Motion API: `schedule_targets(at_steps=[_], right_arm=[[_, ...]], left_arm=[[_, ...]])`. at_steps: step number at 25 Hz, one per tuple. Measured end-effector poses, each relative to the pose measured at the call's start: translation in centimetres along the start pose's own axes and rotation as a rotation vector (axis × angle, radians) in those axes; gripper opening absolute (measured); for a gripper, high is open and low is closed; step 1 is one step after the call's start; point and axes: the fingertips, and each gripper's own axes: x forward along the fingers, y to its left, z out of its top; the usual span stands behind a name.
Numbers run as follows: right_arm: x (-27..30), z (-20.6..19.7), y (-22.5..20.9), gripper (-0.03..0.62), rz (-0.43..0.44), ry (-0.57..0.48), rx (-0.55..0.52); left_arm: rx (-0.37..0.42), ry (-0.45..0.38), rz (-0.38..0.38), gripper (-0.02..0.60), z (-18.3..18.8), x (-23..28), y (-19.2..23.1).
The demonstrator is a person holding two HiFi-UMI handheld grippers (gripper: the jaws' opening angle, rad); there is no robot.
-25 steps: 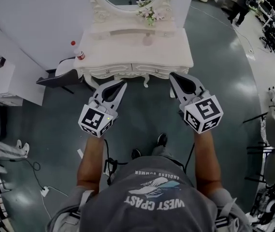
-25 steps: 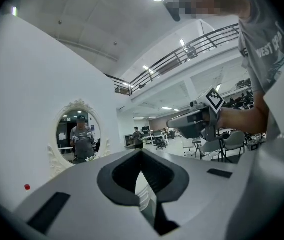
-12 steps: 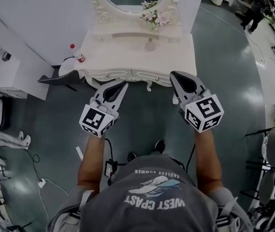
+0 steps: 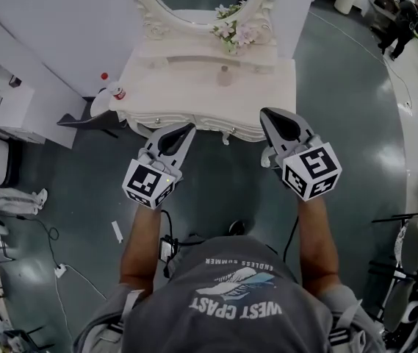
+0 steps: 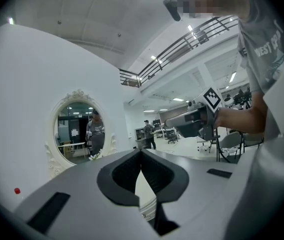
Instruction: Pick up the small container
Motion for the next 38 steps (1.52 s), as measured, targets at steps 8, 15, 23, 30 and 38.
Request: schedule_targets(at_steps=[8, 15, 23, 30, 38], right_arm=[[-1.0, -1.1, -3.1, 0.025, -0.041, 0.007, 0.033], [-1.9, -1.4, -5.4, 0.026, -0.142, 0.032, 0.039], [-0.1, -0.5, -7.7, 0.026, -0.244, 0.045, 0.036], [2.4, 0.4, -8.7, 0.026, -0.301, 0.047, 0.033], [5.5, 0.7, -9.7, 0.026, -0.363, 0.067, 0.035]], left_arm=[[-0.002, 0.018, -0.039, 0.017, -0.3, 3.2, -0.7], [-0.012, -0.008, -0.140, 0.017, -0.4, 7.3, -0.4], [-0.011, -0.053, -0.244, 0.017, 0.2, 11.4, 2.2], [-0.016, -0.062, -0.280, 0.017, -0.4, 13.2, 5.8], [-0.033, -0.050, -0.328, 0.017, -2.2, 15.3, 9.6]])
